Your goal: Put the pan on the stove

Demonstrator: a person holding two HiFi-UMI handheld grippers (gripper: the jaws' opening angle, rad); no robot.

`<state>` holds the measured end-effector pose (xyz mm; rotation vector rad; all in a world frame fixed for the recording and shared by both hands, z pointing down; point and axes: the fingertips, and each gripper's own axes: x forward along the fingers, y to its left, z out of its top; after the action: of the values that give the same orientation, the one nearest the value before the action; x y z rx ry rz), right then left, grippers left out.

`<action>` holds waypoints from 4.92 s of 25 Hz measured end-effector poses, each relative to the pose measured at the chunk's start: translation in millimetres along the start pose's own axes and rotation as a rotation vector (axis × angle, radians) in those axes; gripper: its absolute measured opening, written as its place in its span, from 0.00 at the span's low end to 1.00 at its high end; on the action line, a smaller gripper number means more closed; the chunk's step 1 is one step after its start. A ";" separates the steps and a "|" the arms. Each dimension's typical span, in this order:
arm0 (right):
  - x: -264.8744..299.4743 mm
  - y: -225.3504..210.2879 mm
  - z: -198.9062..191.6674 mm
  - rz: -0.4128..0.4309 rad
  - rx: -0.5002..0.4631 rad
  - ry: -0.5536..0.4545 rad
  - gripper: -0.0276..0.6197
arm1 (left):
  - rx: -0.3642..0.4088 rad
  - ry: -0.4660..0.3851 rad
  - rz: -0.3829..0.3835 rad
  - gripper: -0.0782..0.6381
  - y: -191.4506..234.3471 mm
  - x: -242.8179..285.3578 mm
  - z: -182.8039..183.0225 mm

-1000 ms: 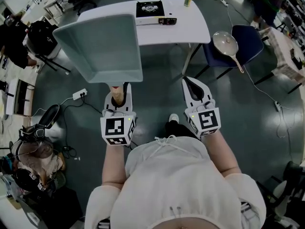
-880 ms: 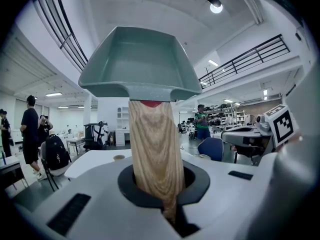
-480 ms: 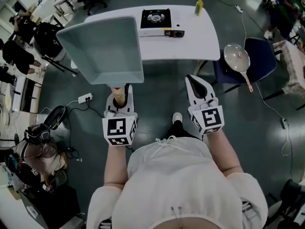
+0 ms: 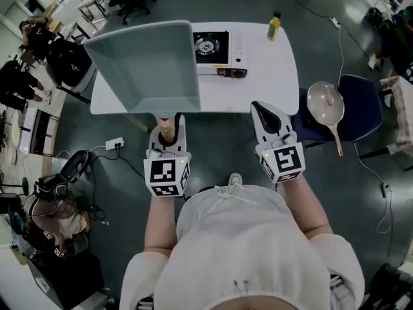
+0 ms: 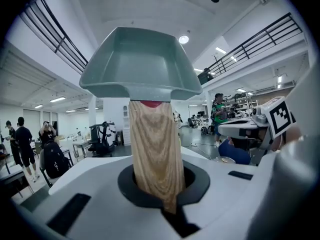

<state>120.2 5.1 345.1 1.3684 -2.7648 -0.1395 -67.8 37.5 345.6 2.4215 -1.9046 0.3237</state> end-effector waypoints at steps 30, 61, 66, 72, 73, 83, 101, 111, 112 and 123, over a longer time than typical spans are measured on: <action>245.7 -118.6 -81.7 -0.078 0.045 0.196 0.05 | -0.182 0.472 -0.211 0.14 66.3 301.6 -99.7; 306.0 -147.8 -162.1 -0.100 0.135 0.371 0.05 | -0.324 1.058 -0.314 0.14 44.2 344.6 -218.2; 303.7 -150.8 -163.4 -0.113 0.141 0.376 0.05 | -0.340 1.099 -0.314 0.14 39.9 345.6 -218.7; 297.7 -155.5 -163.9 -0.128 0.151 0.376 0.05 | -0.437 1.130 -0.400 0.14 31.0 345.9 -201.2; 297.0 -155.6 -164.2 -0.129 0.151 0.376 0.05 | -0.454 1.140 -0.410 0.14 29.9 345.6 -198.7; 288.2 -157.5 -164.9 -0.136 0.155 0.384 0.05 | -0.397 1.113 -0.432 0.51 18.4 341.4 -192.9; 265.0 -139.0 -106.7 -0.093 0.066 0.275 0.05 | -0.172 0.712 -0.152 0.36 73.6 327.9 -90.7; 266.3 -130.8 -71.2 -0.085 0.065 0.195 0.05 | -0.071 0.367 -0.175 0.14 95.0 323.1 -12.3; 266.5 -130.8 -68.1 -0.088 0.058 0.186 0.05 | -0.065 0.322 -0.190 0.14 96.6 322.3 -3.7; 280.4 -133.3 -36.3 -0.121 -0.019 0.090 0.05 | 0.040 -0.085 -0.275 0.14 127.7 309.5 55.2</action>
<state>58.8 -300.4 369.5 1.4984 -2.6020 -0.1059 -114.8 -298.5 338.5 2.7189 -1.5758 0.2511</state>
